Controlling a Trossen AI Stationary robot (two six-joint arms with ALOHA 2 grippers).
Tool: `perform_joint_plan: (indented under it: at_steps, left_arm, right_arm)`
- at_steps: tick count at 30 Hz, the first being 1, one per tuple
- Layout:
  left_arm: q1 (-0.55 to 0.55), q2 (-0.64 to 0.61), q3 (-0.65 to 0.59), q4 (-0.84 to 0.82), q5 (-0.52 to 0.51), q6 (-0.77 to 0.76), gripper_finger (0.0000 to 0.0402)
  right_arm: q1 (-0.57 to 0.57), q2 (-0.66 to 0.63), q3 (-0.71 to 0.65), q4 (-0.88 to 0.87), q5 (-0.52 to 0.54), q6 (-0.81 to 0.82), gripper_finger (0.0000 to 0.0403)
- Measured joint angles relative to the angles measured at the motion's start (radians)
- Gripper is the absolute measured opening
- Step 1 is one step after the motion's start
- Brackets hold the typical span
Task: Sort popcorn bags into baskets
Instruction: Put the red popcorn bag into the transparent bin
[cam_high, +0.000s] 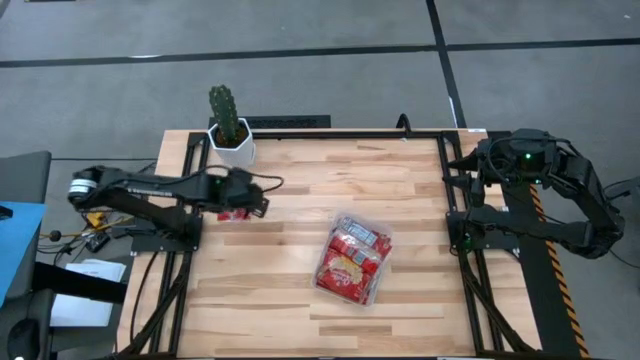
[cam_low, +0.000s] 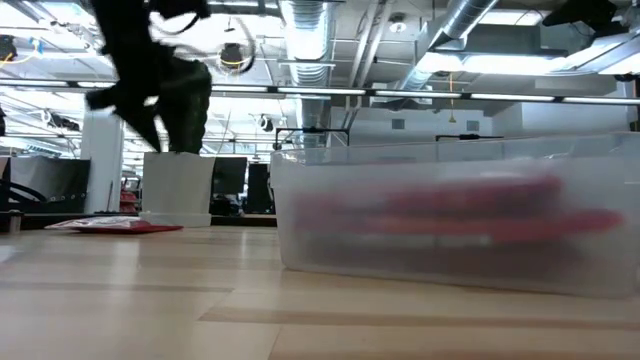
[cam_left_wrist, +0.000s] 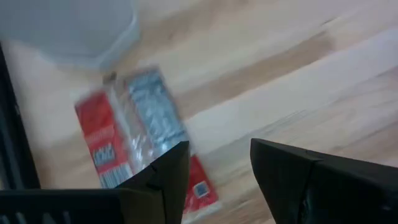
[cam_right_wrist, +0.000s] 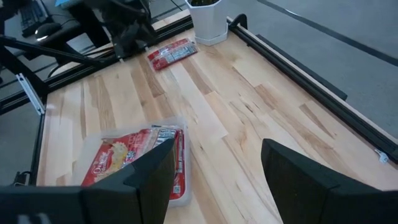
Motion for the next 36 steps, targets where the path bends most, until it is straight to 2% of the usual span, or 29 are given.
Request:
perform_joint_plan:
  at_steps: [6, 16, 21, 26, 29, 32, 36]
  left_arm:
    - [0.005, -0.038, -0.182, 0.128, -0.046, -0.033, 0.0158]
    - [0.123, -0.03, -0.309, 0.193, -0.056, -0.101, 0.016]
    - [0.163, -0.022, -0.369, 0.278, 0.006, -0.125, 0.0189]
    - [0.182, 0.019, -0.428, 0.343, 0.057, -0.221, 0.0231]
    - [0.186, 0.062, -0.442, 0.37, 0.086, -0.271, 0.0242]
    - [0.186, 0.1, -0.438, 0.378, 0.098, -0.288, 0.0221]
    - [0.186, 0.109, -0.429, 0.434, 0.142, -0.241, 0.0146]
  right_arm:
    - [0.0, 0.0, 0.0, 0.0, 0.002, -0.003, 0.026]
    - [0.0, 0.0, 0.0, 0.0, 0.003, 0.001, 0.026]
    - [0.0, 0.0, 0.0, 0.0, 0.003, 0.001, 0.026]
    - [0.0, 0.0, 0.0, 0.001, 0.003, 0.001, 0.026]
    - [0.0, 0.0, 0.0, 0.001, 0.003, 0.001, 0.026]
    - [0.0, 0.0, 0.0, 0.0, 0.003, 0.002, 0.026]
    - [0.0, 0.0, 0.0, 0.001, 0.003, 0.002, 0.026]
